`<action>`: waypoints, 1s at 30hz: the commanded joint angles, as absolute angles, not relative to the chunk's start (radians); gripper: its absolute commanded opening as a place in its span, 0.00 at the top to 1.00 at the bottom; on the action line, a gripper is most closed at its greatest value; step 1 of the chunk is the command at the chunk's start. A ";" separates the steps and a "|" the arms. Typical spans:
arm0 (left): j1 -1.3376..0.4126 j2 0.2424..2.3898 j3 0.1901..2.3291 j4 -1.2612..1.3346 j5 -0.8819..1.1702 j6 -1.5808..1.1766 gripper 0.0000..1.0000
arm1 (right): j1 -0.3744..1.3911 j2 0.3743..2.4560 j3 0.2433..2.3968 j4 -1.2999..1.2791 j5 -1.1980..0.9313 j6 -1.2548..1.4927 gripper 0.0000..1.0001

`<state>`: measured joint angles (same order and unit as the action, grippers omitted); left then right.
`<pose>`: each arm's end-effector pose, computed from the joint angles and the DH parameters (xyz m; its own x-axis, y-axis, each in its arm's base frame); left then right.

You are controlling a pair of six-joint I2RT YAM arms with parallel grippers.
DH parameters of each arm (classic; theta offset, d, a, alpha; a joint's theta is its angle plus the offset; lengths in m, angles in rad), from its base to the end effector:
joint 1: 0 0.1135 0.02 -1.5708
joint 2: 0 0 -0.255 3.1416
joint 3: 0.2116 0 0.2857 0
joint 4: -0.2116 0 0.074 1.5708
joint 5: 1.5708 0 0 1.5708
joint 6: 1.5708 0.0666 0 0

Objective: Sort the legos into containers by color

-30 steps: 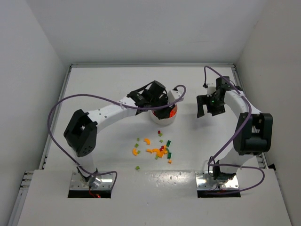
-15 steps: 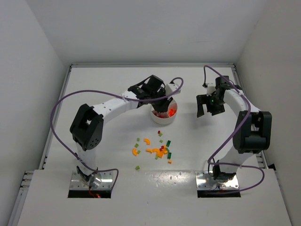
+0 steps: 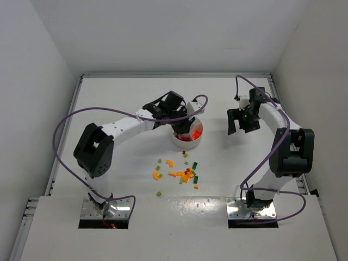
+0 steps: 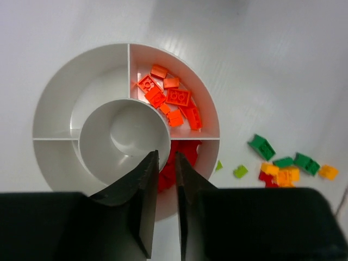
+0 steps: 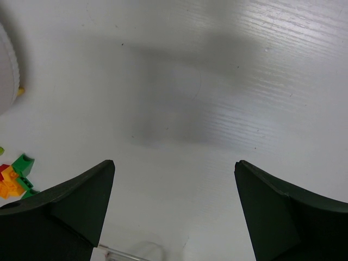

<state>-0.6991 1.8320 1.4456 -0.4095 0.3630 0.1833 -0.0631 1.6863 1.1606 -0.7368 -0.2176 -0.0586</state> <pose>0.3388 -0.3158 0.2128 -0.3934 0.5534 -0.7342 0.8782 0.4625 -0.1219 0.3635 -0.0086 0.1461 -0.9491 0.0027 -0.3150 -0.0595 0.9804 0.1876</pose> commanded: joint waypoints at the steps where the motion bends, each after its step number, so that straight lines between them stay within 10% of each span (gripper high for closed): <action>1: -0.690 1.665 1.338 -0.430 0.437 0.227 0.78 | -0.058 1.680 1.194 -0.730 -0.219 -0.049 0.09; 9: -0.690 1.565 1.097 -0.411 0.367 0.250 0.76 | -0.058 1.671 1.193 -0.730 -0.229 -0.049 0.09; 30: -0.699 1.796 1.242 -0.285 0.238 0.250 0.85 | -0.058 1.669 1.193 -0.739 -0.219 -0.049 0.09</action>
